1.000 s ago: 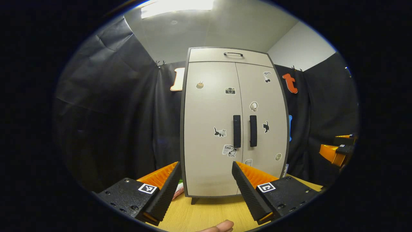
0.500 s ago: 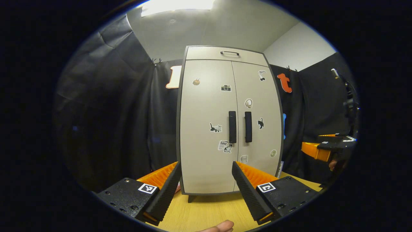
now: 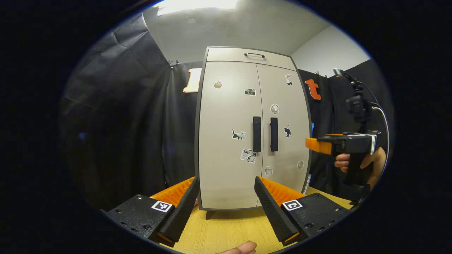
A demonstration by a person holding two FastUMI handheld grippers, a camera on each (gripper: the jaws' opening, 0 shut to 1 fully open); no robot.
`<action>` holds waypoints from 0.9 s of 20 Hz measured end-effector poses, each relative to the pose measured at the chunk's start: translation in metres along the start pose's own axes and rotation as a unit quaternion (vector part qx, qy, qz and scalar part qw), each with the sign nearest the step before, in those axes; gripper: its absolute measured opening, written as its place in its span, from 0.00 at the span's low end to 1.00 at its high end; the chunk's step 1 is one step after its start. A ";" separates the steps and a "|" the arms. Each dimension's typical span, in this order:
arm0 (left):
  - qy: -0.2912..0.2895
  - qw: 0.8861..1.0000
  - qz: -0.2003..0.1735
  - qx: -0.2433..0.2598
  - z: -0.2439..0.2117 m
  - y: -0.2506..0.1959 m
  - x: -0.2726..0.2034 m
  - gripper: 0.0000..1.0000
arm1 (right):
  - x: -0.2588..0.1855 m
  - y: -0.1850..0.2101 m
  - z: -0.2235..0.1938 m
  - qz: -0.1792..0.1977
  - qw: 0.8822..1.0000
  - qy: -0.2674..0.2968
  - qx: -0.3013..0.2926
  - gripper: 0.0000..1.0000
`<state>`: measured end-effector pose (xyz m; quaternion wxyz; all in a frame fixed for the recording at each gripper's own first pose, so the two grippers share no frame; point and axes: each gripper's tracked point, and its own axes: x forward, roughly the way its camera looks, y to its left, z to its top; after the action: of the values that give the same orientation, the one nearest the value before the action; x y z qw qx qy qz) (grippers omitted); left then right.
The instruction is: Open the right door of the double-door shoe cabinet with the right hand, and open the left door with the left hand.
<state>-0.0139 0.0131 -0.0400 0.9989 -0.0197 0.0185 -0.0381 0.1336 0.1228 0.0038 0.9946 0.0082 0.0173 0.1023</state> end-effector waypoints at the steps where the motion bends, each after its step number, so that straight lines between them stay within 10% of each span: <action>1: -0.001 1.000 0.000 -0.001 -0.001 0.003 -0.001 0.97 | 0.008 0.008 0.001 0.005 1.000 0.000 -0.002 1.00; 18: -0.005 1.000 0.020 0.000 -0.016 0.046 -0.003 0.97 | 0.135 0.066 0.008 -0.039 0.999 0.007 0.001 0.98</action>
<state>-0.0144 0.0590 -0.0583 0.9995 -0.0197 0.0140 -0.0184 0.2529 0.2148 0.0090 0.9976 0.0082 0.0243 0.0636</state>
